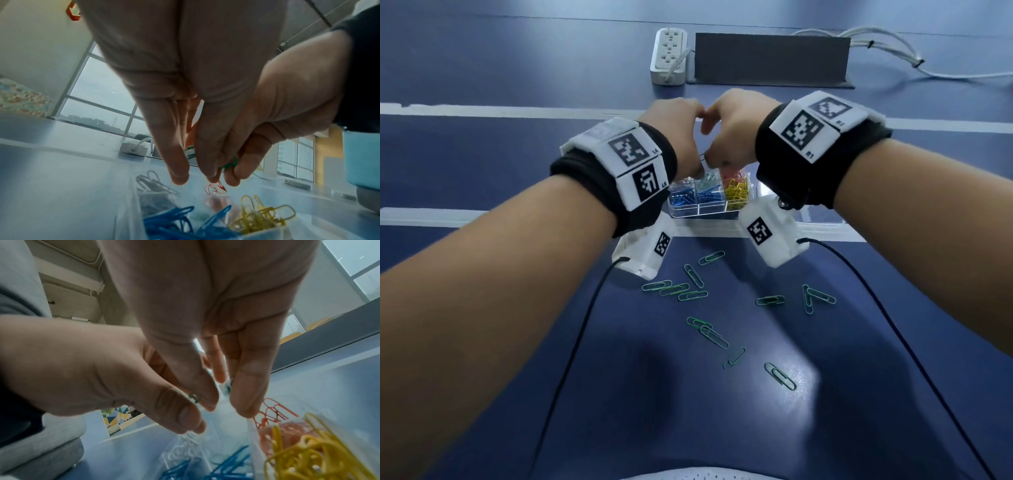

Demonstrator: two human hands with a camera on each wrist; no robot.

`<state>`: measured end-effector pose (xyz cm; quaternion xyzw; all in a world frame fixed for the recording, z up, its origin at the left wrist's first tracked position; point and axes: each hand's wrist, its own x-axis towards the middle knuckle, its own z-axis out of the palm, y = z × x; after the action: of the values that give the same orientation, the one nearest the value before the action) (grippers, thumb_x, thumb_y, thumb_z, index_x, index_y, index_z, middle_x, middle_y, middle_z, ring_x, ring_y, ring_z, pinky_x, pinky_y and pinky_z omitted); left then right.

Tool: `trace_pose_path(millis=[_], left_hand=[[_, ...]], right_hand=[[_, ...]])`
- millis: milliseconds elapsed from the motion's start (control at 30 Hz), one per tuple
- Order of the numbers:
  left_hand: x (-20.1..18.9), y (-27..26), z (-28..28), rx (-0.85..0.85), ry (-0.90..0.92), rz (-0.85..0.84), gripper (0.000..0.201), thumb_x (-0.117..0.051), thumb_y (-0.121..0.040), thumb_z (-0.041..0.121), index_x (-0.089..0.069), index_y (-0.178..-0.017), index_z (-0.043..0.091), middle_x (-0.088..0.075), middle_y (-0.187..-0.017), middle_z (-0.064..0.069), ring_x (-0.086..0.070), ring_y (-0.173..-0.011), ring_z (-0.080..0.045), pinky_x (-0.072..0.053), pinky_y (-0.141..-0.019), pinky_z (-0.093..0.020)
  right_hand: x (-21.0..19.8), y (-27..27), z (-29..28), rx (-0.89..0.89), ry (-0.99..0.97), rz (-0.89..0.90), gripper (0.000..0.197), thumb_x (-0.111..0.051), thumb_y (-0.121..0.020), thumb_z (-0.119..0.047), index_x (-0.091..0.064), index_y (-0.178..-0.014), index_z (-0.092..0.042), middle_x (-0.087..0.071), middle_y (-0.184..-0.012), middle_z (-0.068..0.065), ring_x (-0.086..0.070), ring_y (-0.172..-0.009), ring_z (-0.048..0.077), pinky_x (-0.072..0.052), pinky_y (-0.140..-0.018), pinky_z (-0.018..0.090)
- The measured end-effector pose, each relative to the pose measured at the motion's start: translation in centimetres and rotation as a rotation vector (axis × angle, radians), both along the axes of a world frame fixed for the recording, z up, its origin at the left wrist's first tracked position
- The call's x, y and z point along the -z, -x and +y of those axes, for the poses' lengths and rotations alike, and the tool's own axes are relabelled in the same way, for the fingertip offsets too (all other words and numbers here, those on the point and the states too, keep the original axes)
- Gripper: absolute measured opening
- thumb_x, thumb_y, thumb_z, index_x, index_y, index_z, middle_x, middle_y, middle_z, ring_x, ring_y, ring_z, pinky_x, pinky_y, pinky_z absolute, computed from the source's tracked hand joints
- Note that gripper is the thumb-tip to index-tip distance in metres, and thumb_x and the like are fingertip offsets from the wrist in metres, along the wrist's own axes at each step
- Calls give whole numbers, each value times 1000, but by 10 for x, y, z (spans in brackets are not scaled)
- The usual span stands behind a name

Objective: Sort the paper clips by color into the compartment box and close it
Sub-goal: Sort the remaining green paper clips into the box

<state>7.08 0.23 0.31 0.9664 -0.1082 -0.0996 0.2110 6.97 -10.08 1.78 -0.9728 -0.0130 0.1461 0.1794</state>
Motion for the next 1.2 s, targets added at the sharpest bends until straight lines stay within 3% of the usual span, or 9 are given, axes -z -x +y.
trace_pose_path(millis=[67,233,333,467,633,733,833,1000,1200], left_hand=[[-2,2,1,-20,71,15,72,-78,-71,12,-44,-134,23,-66,-115,-3,-61,-105,-23,-46,-83,-32],[0,3,-1,-22,154,-2,59,-66,-77,5,-46,-128,23,-67,-111,-3,-62,-102,-23,-46,-78,-29],[4,3,-3,-13,203,1,57,-57,-80,1,-44,-130,25,-68,-105,-4,-64,-98,-23,-53,-83,-34],[11,2,-3,-29,234,40,59,-51,-86,1,-37,-136,28,-68,-105,-4,-65,-97,-23,-54,-91,-41],[6,12,4,-43,271,-16,43,-53,-86,9,-49,-126,24,-68,-101,-4,-66,-88,-22,-55,-86,-39],[-1,31,10,63,205,-34,14,-60,-85,18,-63,-98,22,-67,-82,0,-61,-67,-11,-54,-73,-29],[-1,50,16,186,52,8,6,-65,-81,23,-67,-86,22,-62,-71,5,-55,-60,-9,-46,-69,-23],[7,73,30,309,-221,71,11,-71,-75,26,-70,-86,24,-66,-77,10,-61,-79,-13,-49,-84,-26],[14,87,41,396,-303,99,25,-74,-71,34,-68,-95,29,-64,-86,8,-47,-65,-5,-38,-73,-20]], right_hand=[[-2,1,1,9,-8,-22,37,-64,-80,-13,-63,-117,-13,-66,-92,4,-62,-79,20,-47,-57,24],[-1,3,2,45,-84,-19,31,-57,-85,-8,-64,-114,-15,-72,-94,7,-71,-86,22,-57,-82,34],[-2,5,-1,35,-55,-78,34,-56,-85,-7,-63,-117,-13,-68,-98,8,-67,-91,24,-53,-76,30],[-2,10,-12,41,-37,-114,34,-55,-87,-8,-62,-120,-14,-69,-111,8,-66,-100,25,-54,-86,34],[-1,27,-33,79,-168,-59,31,-48,-88,-5,-65,-111,-16,-72,-91,9,-72,-75,23,-61,-72,37],[0,47,-42,-59,-104,-65,25,-50,-87,-10,-70,-98,-21,-69,-75,1,-66,-59,12,-57,-65,28],[7,69,-40,-265,38,-91,24,-54,-82,-13,-74,-93,-21,-64,-71,-4,-53,-55,8,-49,-75,22],[23,92,-28,-456,126,-75,27,-57,-82,-19,-72,-104,-26,-71,-95,-2,-62,-91,21,-44,-81,23],[31,91,-13,-586,158,-115,31,-60,-83,-23,-68,-113,-22,-70,-103,2,-61,-96,24,-42,-80,26]])
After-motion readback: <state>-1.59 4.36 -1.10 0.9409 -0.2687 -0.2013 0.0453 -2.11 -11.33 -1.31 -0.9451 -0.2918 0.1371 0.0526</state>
